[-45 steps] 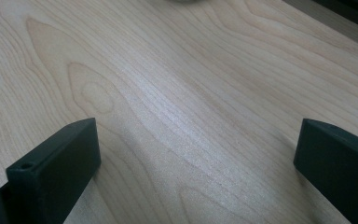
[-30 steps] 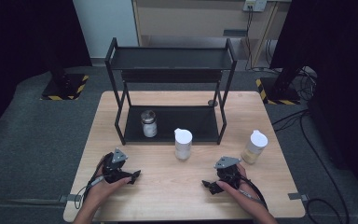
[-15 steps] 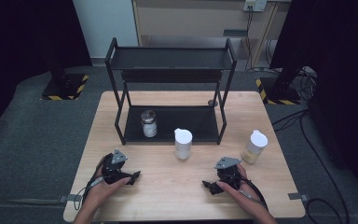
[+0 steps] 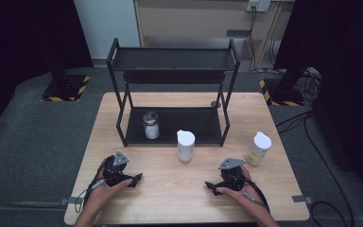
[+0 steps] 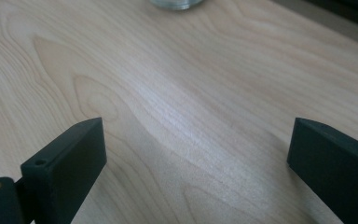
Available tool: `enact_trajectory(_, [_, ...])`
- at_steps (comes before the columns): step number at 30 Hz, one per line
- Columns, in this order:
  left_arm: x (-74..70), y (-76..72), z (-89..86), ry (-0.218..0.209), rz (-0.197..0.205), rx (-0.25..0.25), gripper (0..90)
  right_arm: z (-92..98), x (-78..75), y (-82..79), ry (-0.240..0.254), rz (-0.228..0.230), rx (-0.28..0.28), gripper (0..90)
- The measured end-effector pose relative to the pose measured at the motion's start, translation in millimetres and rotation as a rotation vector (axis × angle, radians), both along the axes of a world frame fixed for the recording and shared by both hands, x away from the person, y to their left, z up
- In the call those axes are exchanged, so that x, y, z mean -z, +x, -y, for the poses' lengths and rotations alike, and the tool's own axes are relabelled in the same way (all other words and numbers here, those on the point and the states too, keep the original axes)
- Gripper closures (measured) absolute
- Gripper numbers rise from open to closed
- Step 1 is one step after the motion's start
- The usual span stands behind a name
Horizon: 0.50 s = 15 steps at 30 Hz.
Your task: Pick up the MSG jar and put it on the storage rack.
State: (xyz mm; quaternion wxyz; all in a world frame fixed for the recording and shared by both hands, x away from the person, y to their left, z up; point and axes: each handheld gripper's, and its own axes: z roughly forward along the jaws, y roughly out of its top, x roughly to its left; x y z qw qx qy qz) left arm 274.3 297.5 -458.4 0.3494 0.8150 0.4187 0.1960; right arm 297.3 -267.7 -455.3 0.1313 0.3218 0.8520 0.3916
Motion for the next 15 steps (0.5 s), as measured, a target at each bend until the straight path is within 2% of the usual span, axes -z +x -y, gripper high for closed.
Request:
enact_trajectory(3, [0.0,0.1,0.0,0.0,0.0,0.0,0.0,3.1,-8.0,-4.4,0.028,0.019,0.006,4.9])
enact_trajectory(9, [0.0,0.0,0.0,0.0,0.0,0.0,0.0,1.3,-22.6,-11.7,0.037,0.066,-0.018,5.5])
enact_trajectory(15, [-0.1,-0.2,0.1,0.002,0.0,0.0,0.0,-0.9,-34.3,-12.3,0.075,0.088,-0.014,5.6])
